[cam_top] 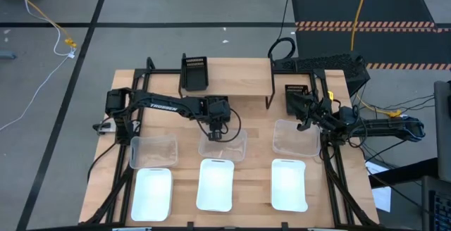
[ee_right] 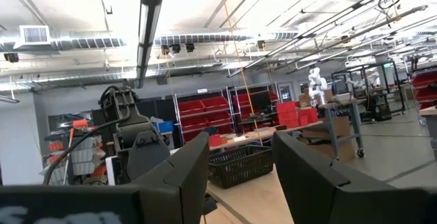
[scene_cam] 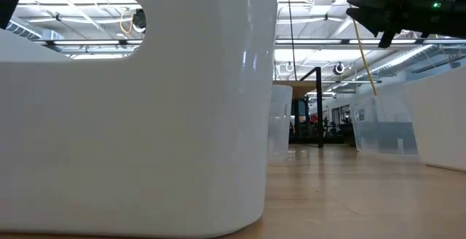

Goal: Stack baskets on shelf by color
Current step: Stack the left black bin on top of the other black bin on the shelf

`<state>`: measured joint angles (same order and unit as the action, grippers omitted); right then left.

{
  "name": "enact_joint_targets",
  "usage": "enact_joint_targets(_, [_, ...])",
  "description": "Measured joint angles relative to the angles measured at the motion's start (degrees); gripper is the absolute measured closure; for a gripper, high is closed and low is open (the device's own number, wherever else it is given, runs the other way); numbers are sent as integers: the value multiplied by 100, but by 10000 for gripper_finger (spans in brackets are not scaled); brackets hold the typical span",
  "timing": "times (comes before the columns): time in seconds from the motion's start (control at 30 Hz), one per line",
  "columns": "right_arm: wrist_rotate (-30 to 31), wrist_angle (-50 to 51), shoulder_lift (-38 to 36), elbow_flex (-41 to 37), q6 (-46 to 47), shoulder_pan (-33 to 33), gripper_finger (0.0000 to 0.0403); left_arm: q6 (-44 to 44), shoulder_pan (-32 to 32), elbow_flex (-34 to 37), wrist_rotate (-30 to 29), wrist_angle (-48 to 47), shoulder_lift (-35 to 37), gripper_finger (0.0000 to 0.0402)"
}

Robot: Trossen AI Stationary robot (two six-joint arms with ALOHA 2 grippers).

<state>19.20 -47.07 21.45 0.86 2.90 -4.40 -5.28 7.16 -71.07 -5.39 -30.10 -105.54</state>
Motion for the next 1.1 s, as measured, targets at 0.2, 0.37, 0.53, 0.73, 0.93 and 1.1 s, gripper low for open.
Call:
enact_joint_targets(0.2, [-4, 0, 2, 0, 37, 0, 245, 0, 0, 66, -2, 110, -4, 345])
enact_joint_targets(0.37, [-4, -38, 2, 1, 92, 0, 245, -30, -18, 64, 78, -21, -4, 390])
enact_joint_targets(0.53, [-5, -101, 2, 0, 97, 0, 245, -117, -147, 63, 197, -336, 224, 389])
enact_joint_targets(0.73, [-7, -116, 0, 0, 97, 0, 245, -264, -285, 63, 369, -488, 625, 390])
enact_joint_targets(0.93, [-9, -132, 2, 0, 118, 0, 245, -401, -414, 56, 345, -905, 1141, 396])
enact_joint_targets(1.1, [-11, -75, 7, 0, 121, 0, 245, -666, -677, 19, 292, -1547, 1925, 387])
